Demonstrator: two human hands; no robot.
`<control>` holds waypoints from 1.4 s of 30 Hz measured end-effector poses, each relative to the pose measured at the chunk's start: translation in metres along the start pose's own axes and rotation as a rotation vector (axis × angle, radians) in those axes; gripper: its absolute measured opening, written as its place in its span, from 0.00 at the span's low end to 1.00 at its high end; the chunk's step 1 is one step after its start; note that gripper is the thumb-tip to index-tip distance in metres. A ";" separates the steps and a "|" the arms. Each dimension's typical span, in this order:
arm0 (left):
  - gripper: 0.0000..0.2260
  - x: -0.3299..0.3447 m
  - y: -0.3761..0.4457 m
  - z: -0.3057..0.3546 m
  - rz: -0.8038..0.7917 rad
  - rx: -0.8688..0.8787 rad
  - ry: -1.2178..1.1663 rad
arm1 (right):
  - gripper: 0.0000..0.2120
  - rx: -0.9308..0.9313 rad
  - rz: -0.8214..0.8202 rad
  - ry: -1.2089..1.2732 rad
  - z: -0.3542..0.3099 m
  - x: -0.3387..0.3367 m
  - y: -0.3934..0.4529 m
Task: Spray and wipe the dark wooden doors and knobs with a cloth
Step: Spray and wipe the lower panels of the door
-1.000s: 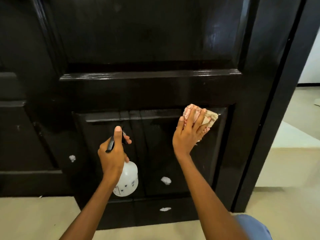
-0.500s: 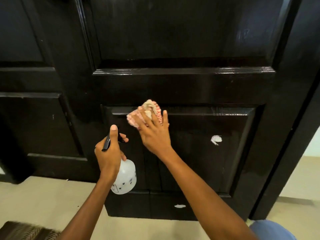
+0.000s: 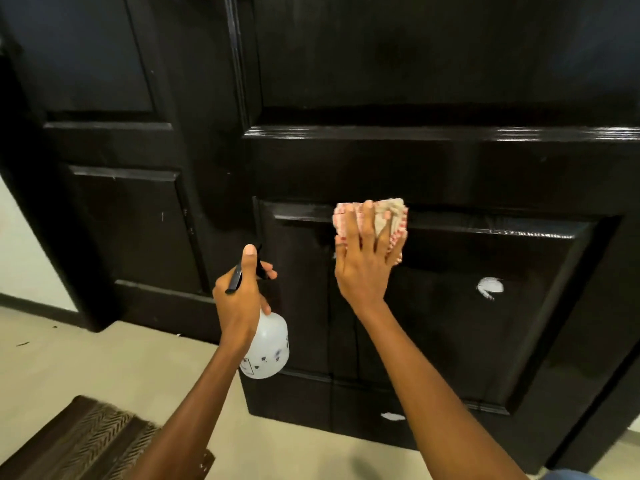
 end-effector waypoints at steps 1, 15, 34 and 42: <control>0.28 -0.006 0.003 0.000 0.008 0.001 0.002 | 0.28 -0.059 -0.010 0.001 -0.018 0.005 -0.001; 0.26 -0.058 0.032 0.005 0.115 0.024 0.001 | 0.34 -0.673 -0.308 0.145 -0.161 0.065 -0.013; 0.26 -0.075 0.021 0.009 0.130 -0.010 0.019 | 0.32 -0.928 -0.184 0.055 -0.163 0.047 0.021; 0.26 -0.086 0.033 -0.005 0.115 -0.018 0.062 | 0.35 -1.260 -0.389 0.005 -0.136 0.075 -0.094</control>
Point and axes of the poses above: each hand's wrist, its own y-axis towards the middle knuckle, its own x-axis out of the palm, z = x × y, the point moved 9 cm from there along y, towards the middle knuckle, and after that the axes turned 6 degrees about z, right-handed, at the moved point
